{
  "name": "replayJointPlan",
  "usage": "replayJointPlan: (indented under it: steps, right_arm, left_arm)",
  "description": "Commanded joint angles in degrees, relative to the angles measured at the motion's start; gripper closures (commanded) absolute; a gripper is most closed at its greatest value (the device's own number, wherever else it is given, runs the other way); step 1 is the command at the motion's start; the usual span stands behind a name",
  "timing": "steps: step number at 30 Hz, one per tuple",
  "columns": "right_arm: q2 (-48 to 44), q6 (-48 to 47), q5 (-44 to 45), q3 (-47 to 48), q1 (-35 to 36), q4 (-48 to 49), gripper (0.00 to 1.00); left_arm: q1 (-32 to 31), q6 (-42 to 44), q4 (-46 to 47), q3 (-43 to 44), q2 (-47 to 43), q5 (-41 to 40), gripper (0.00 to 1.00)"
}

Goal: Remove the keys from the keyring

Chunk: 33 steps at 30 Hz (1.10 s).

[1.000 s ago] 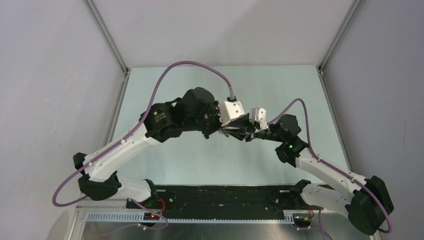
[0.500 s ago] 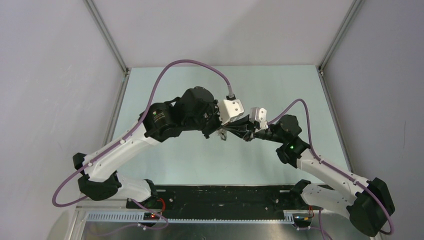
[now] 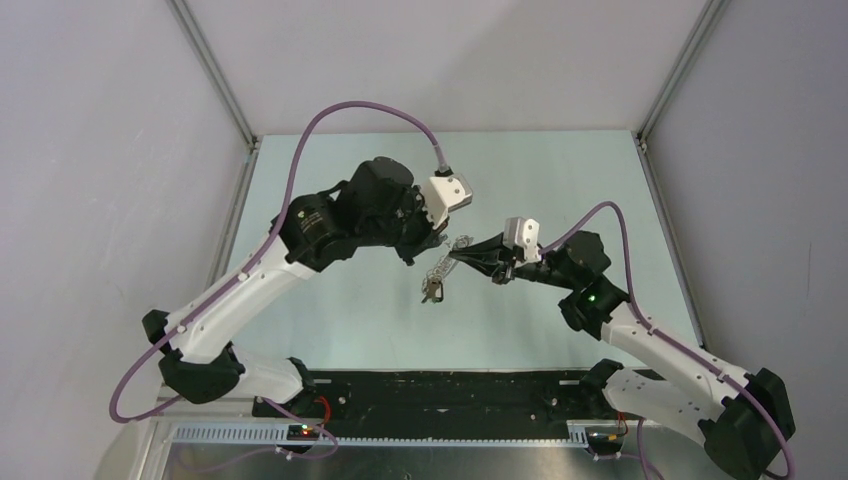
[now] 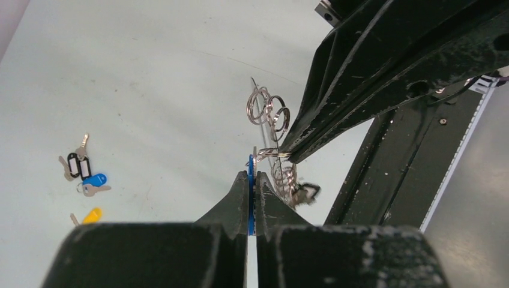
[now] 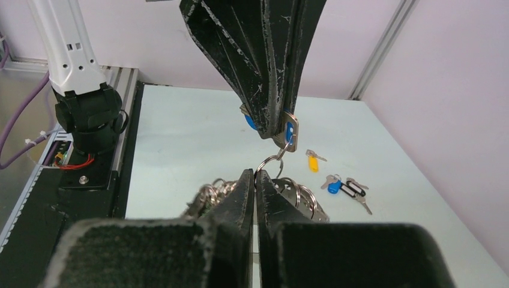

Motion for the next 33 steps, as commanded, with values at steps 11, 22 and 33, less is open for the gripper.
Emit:
replayJointPlan:
  steps: [11, 22, 33]
  right_arm:
    - [-3.1, 0.4, -4.4, 2.2, 0.1, 1.5, 1.00]
    - [-3.5, 2.1, -4.2, 2.2, 0.0, 4.4, 1.00]
    - [-3.3, 8.7, -6.2, 1.7, -2.5, 7.9, 1.00]
  left_arm:
    - [2.6, -4.3, 2.5, -1.1, -0.9, 8.7, 1.00]
    - [2.6, -4.0, 2.5, -2.6, -0.1, 8.6, 1.00]
    - [2.6, -2.9, 2.5, -2.8, -0.9, 7.1, 1.00]
